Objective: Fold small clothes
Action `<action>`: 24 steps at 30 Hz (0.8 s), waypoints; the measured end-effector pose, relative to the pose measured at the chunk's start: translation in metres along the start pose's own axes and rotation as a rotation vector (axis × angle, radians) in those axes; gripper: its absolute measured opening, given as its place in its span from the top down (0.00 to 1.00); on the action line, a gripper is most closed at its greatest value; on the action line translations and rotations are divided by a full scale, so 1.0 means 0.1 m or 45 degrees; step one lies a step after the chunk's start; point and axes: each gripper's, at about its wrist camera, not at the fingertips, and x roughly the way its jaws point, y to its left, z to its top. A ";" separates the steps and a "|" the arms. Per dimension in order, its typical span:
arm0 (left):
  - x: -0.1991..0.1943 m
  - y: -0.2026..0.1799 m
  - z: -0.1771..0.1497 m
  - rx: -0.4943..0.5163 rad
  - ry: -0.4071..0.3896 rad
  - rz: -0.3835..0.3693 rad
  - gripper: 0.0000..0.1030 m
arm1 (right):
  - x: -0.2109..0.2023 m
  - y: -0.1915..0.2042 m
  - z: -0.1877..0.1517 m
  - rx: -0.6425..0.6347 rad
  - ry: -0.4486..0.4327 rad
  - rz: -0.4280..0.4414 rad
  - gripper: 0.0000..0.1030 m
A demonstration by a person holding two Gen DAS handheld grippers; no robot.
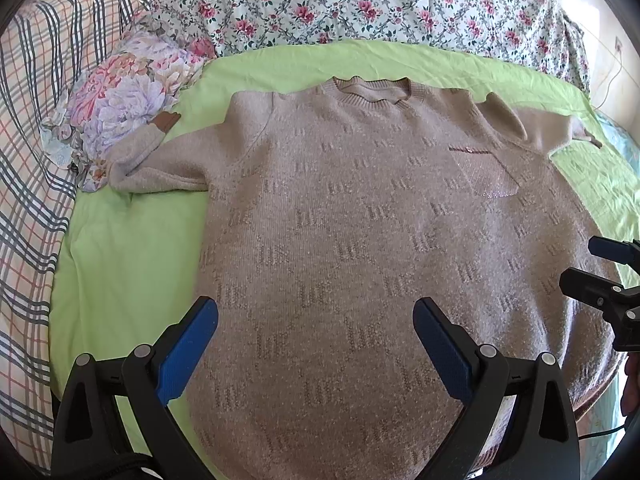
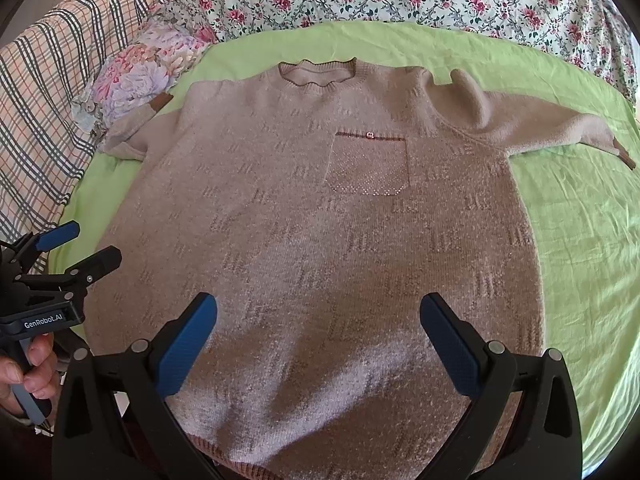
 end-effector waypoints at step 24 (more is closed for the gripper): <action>0.21 0.07 0.32 -0.032 0.025 -0.018 0.04 | -0.14 -0.60 0.25 0.169 -0.126 0.036 0.02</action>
